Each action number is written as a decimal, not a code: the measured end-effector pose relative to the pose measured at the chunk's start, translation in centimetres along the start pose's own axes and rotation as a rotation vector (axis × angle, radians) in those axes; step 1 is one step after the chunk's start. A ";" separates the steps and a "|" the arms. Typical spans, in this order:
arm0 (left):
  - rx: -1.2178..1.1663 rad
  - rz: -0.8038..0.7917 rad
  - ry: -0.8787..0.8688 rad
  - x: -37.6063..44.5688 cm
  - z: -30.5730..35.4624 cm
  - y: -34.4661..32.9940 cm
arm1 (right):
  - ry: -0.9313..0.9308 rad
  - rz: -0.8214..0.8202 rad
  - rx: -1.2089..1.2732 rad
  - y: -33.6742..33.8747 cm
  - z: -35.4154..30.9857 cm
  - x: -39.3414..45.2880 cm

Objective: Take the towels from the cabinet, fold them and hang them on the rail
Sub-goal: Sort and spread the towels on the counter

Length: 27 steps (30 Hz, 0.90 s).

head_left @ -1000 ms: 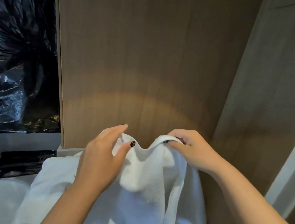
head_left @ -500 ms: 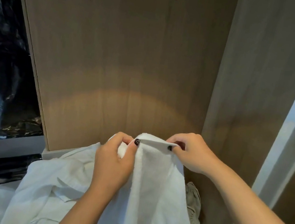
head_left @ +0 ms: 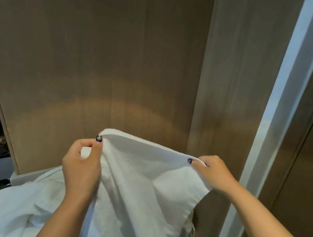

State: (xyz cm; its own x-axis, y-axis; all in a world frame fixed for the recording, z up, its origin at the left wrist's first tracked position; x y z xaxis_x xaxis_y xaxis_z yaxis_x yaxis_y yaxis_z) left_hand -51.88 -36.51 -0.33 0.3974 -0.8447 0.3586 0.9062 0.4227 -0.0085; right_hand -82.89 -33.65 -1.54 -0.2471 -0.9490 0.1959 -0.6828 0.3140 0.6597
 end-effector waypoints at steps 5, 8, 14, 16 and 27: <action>-0.098 0.036 0.077 -1.5 0.1 -1.5 | -0.051 -0.002 0.124 1.5 -2.9 -1.2; -0.112 -0.064 0.160 -2.1 0.1 -3.0 | -0.077 -0.069 0.220 2.2 -4.8 -2.6; -0.111 -0.320 0.287 -3.8 0.9 -5.5 | -0.143 -0.125 0.570 1.9 -6.8 -5.4; -0.137 -0.374 0.339 -4.4 1.0 -5.6 | -0.159 -0.135 0.632 1.4 -7.0 -6.1; -0.254 -0.480 0.381 -5.1 0.5 -1.0 | 0.106 -0.517 0.429 -1.5 -9.6 -9.0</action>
State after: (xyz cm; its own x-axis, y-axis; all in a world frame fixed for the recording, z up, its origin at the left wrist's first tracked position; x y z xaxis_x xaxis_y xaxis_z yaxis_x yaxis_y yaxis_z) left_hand -54.87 -32.40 -1.67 -0.0784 -0.9967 0.0222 0.9826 -0.0811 -0.1669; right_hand -72.98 -25.83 2.66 0.2381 -0.9711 0.0168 -0.9127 -0.2178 0.3456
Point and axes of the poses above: each hand's wrist, its own x-axis towards the middle knuckle, its own y-axis out of the back of the hand, z = x × y, the point moved 3 cm from there along x, towards the middle knuckle, and after that the axes turned 3 degrees about x, right-handed, at the moved point
